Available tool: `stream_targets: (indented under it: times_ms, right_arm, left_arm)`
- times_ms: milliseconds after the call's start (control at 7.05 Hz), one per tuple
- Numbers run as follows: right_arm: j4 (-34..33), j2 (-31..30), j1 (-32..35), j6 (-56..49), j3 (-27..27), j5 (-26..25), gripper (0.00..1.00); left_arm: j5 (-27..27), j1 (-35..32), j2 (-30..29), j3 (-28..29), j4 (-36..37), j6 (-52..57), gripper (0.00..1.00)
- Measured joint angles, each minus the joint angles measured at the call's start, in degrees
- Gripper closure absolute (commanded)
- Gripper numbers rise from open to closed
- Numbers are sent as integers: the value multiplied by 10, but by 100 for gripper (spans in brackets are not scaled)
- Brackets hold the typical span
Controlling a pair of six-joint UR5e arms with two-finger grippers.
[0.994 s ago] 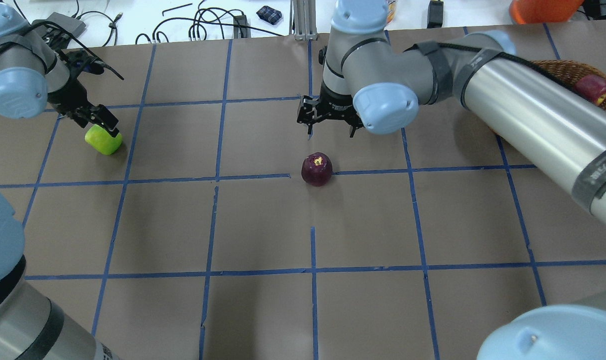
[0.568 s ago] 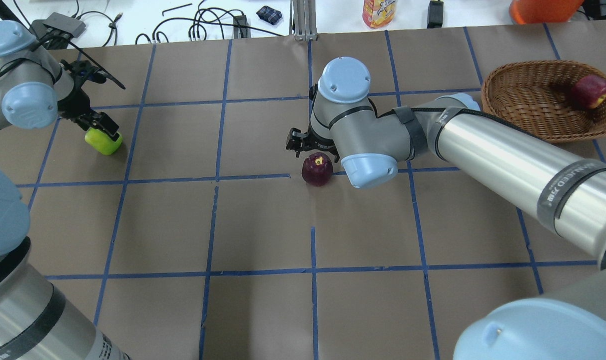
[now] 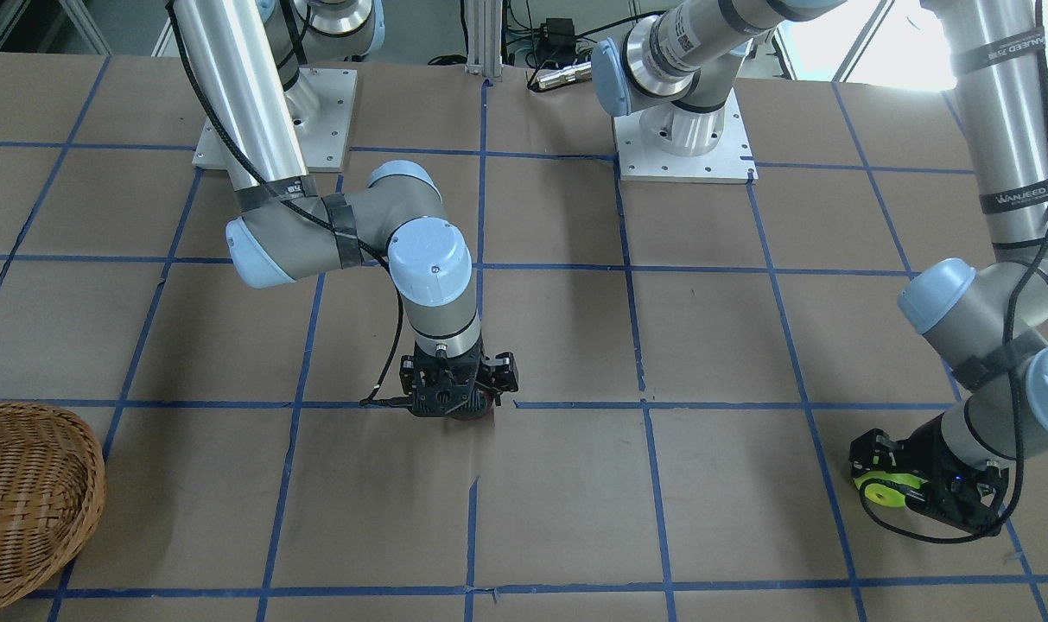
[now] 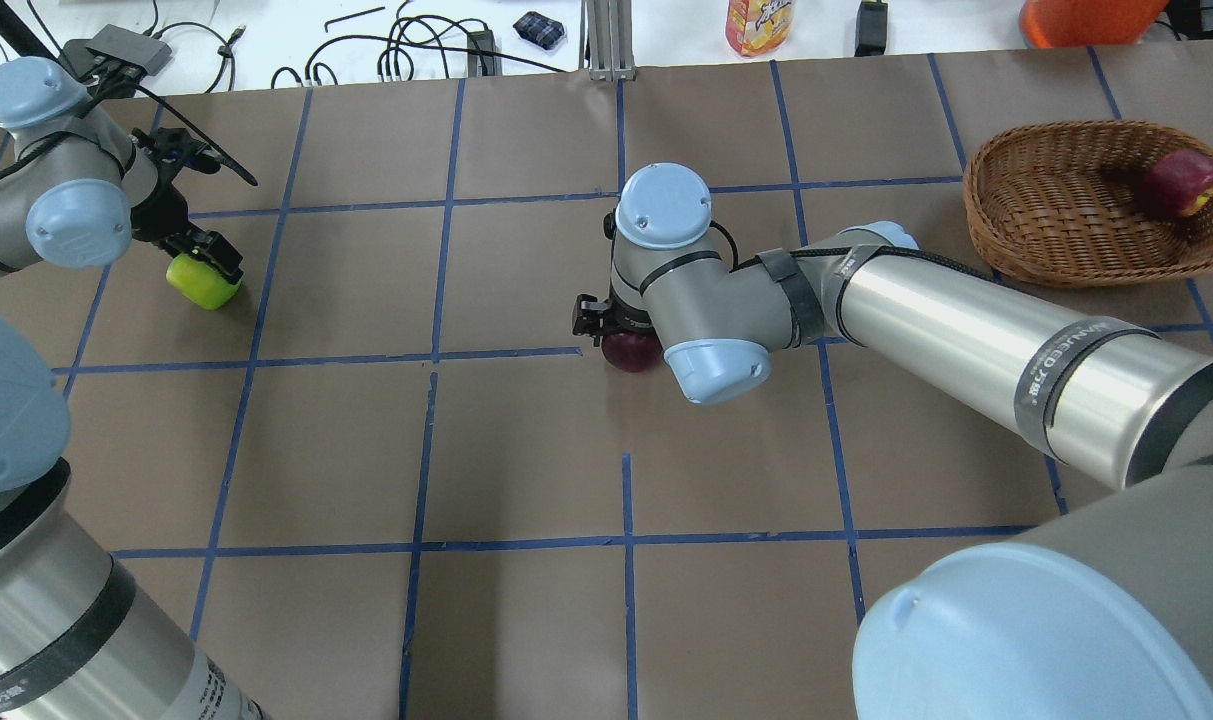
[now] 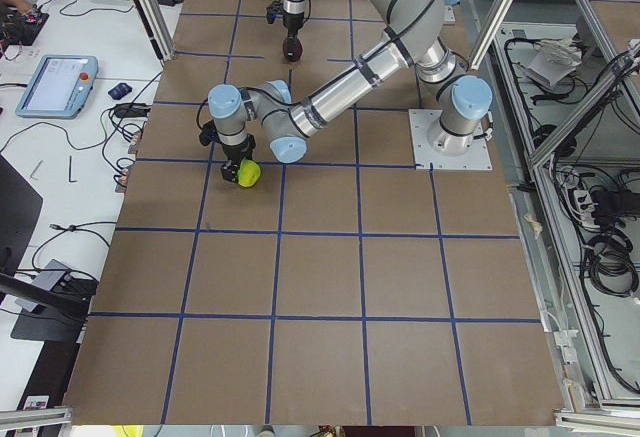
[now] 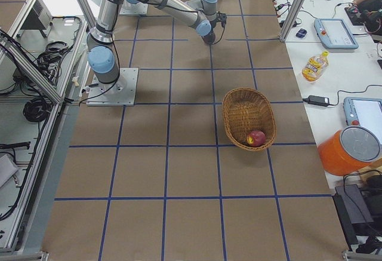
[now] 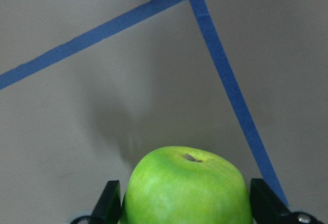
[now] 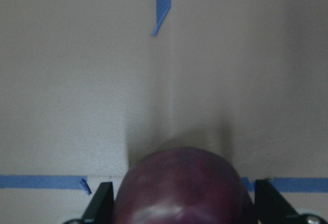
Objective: Put all apples into basket
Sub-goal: 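Put the purple apple in the basket while the left sets the green apple down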
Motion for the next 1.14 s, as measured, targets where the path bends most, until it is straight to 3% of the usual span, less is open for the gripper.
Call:
stream_targets:
  times_ms: [284,568,710,1135]
  right_arm:
    - [50,-6,-4,-17,-40,-8,56]
    - [129,-24,-38,-77,-94,-12,56]
    - [157,-42,-89,-123,-106,-13,58]
    - [171,-59,-287,-333,-112,6,62]
  left_arm:
    - [-1,-14,28,5,-67,-18,77]
    - [-40,-70,88,6,-198,-146,77]
    - [-56,-126,109,3,-230,-239,77]
    - [-65,-326,107,-6,-180,-524,77]
